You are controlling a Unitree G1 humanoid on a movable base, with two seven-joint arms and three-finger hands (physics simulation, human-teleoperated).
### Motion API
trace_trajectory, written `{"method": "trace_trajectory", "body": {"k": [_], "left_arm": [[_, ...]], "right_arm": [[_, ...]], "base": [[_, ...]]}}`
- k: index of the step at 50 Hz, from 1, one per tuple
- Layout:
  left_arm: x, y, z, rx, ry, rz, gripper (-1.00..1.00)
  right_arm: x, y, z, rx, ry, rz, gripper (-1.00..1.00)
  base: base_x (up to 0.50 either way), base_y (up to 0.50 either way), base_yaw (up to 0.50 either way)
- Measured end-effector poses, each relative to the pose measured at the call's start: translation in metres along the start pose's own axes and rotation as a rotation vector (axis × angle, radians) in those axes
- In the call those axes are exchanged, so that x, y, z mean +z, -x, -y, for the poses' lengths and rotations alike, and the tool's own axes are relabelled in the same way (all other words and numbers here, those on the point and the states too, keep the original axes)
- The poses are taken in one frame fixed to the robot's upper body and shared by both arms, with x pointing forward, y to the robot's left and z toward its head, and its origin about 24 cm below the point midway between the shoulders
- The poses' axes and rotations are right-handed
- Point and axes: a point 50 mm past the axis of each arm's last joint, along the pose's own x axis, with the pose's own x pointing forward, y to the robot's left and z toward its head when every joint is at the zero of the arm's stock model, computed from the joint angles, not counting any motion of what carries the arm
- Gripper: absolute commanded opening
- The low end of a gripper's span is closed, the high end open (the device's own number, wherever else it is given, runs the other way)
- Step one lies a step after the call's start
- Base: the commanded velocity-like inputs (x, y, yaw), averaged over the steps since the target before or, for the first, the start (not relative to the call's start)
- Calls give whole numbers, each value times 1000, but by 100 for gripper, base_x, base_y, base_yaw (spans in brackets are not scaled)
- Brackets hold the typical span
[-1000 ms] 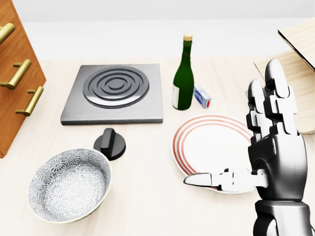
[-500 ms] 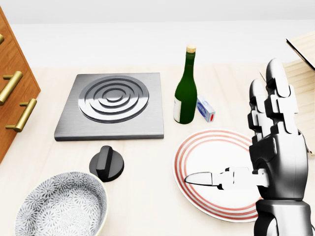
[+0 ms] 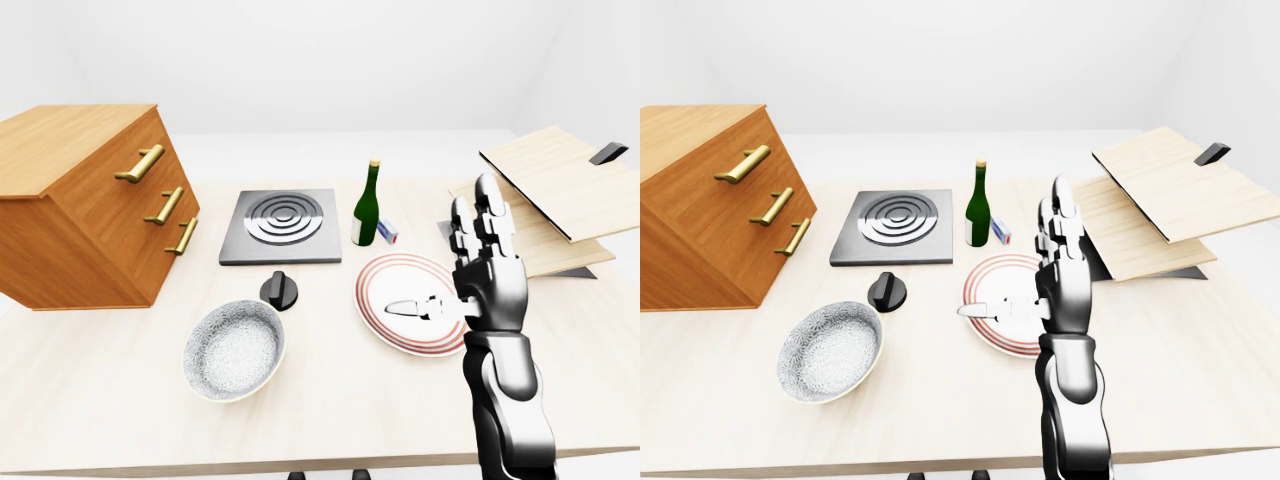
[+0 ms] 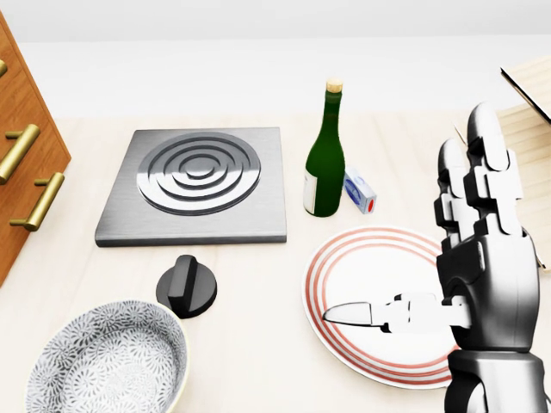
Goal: Pick up the akita bowl and put it on the plate.
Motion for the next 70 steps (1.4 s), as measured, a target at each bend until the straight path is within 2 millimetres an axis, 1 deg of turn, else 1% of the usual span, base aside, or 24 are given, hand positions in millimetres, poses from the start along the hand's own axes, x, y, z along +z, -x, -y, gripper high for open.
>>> {"method": "trace_trajectory", "body": {"k": [6,16,29,55,70], "left_arm": [[0,0,0,-1,1,0,100],[0,1,-1,-1,4,-1,100],[0,1,-1,0,6,0,100],[1,0,-2,3,9,3,100],[2,0,-2,4,12,4,100]], "right_arm": [[0,1,-3,13,4,0,98],[1,0,-14,66,28,5,98],[5,1,-31,161,134,28,98],[30,9,-72,389,361,156,98],[41,17,-103,564,543,219,98]], "base": [[0,0,0],[0,0,0],[0,0,0],[0,0,0],[0,0,0]]}}
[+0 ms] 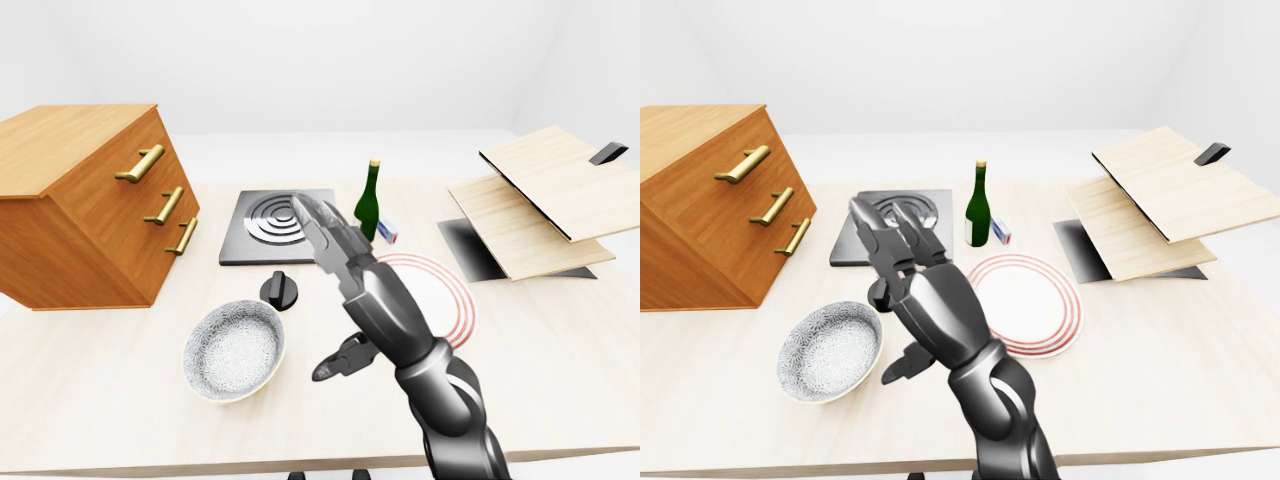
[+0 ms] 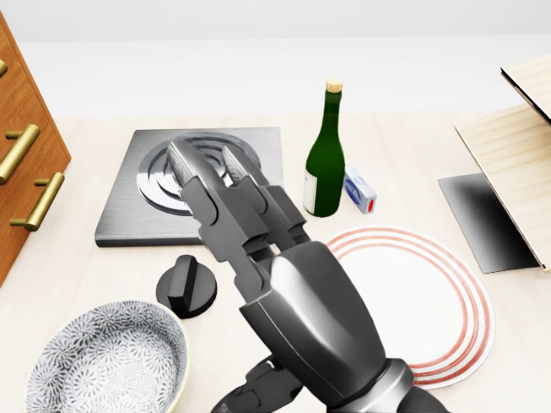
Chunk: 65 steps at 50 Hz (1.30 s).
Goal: Pick up the akita bowl and put it on the plate.
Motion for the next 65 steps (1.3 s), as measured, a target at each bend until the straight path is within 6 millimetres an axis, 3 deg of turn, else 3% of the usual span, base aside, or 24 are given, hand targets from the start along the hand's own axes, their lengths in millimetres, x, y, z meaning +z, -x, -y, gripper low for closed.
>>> {"method": "trace_trajectory", "body": {"k": [29,65], "left_arm": [[1,-1,0,5,5,3,100],[1,-2,0,11,6,2,100]], "right_arm": [[21,-4,-31,309,295,-97,98],[40,-6,-57,361,504,-150,98]], "base": [[0,0,0],[0,0,0]]}}
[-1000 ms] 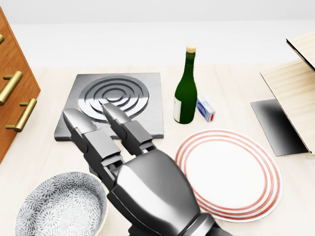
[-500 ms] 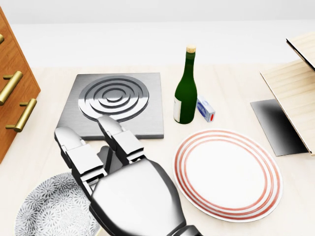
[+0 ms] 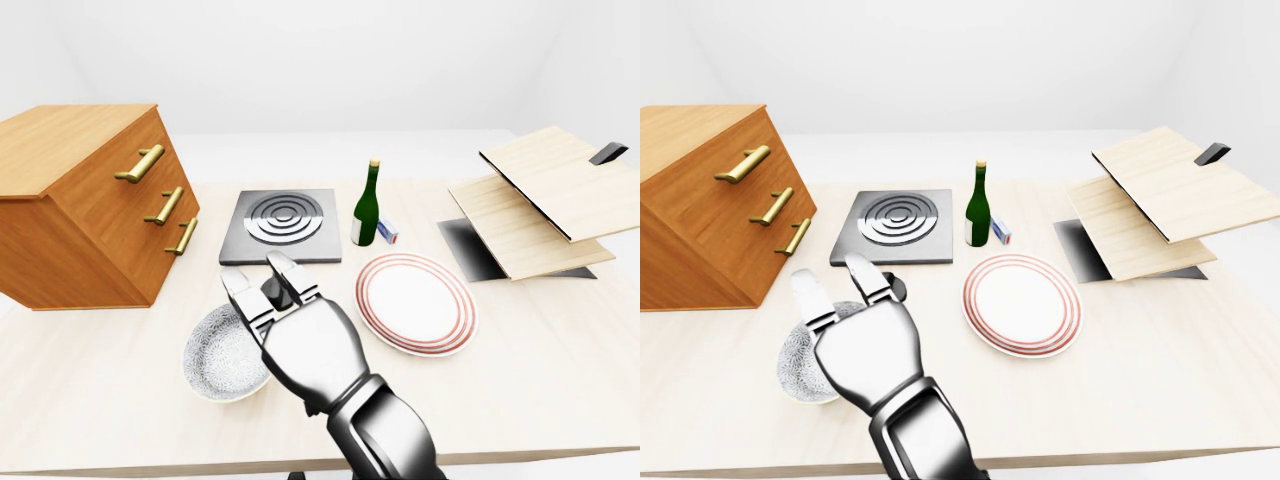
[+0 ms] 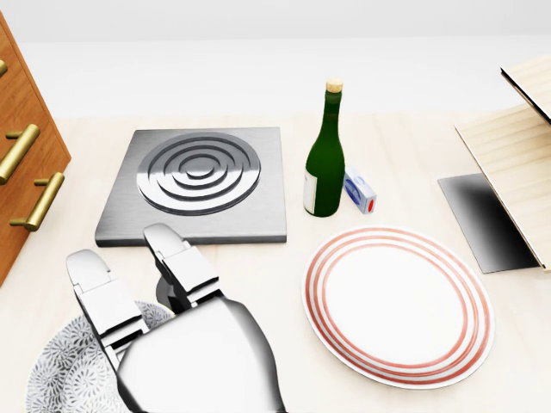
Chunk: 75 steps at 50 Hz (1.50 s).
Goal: Pick up the akita bowl and put it on the plate.
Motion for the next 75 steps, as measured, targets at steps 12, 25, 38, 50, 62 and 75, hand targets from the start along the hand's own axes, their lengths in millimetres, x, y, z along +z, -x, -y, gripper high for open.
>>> {"method": "trace_trajectory", "body": {"k": [12,25,38,50,62,75], "left_arm": [[0,0,0,1,0,-1,100],[0,0,1,1,2,-1,100],[-1,0,1,2,3,-2,100],[-1,-1,1,5,3,-2,100],[0,-1,0,7,3,-1,100],[-1,-1,1,6,3,-5,100]], "right_arm": [[8,-6,-2,10,26,8,98],[13,-10,-10,50,48,14,98],[15,-9,-24,109,71,17,98],[15,-10,-34,157,81,18,98],[14,-13,-43,201,77,18,98],[17,-15,-53,246,68,37,98]], "base": [[0,0,0],[0,0,0],[0,0,0],[0,0,0],[0,0,0],[0,0,0]]}}
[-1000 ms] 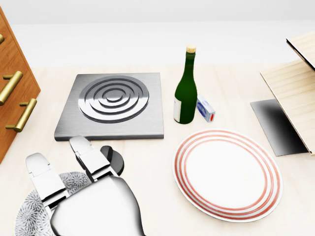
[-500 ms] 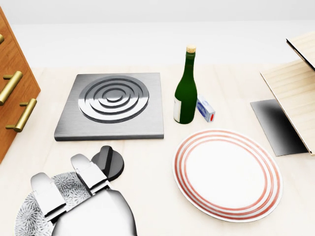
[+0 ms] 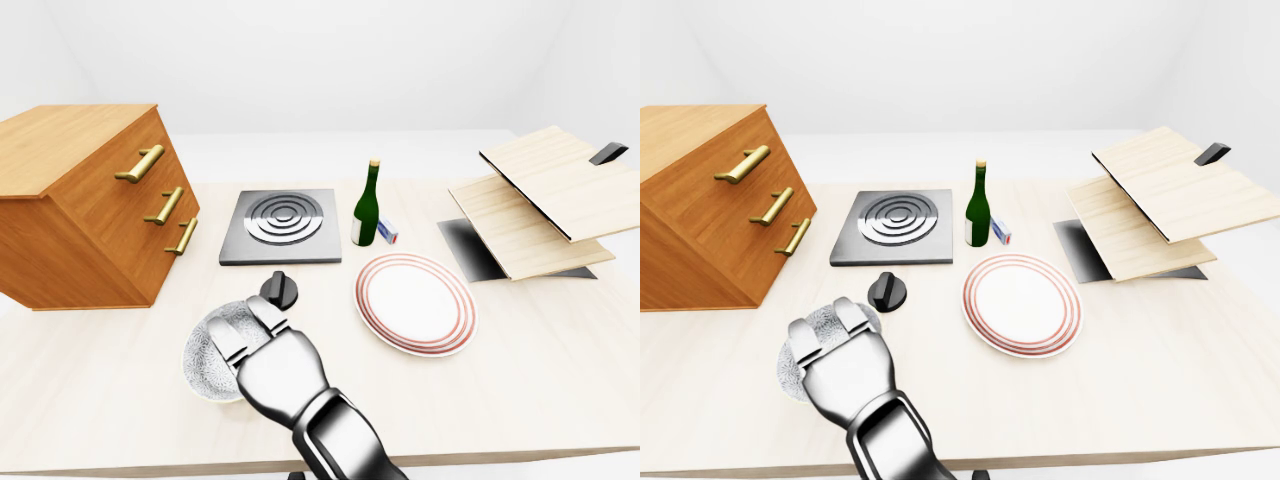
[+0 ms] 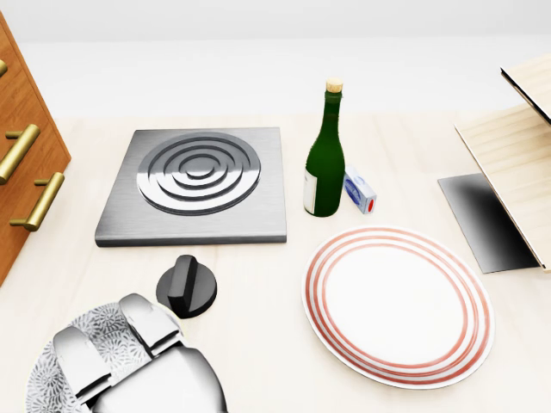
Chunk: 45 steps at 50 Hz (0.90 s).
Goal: Pick up the akita bowl and put it on the plate.
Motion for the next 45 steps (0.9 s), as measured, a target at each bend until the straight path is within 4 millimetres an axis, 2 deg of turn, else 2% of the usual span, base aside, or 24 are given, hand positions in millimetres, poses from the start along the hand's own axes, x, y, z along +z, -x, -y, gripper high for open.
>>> {"method": "trace_trajectory", "body": {"k": [27,45], "left_arm": [[0,0,1,0,0,0,100],[0,0,1,2,1,1,100]], "right_arm": [[8,-7,-20,98,-7,46,98],[6,-9,-24,115,13,27,98]], "base": [[0,0,0],[0,0,0]]}}
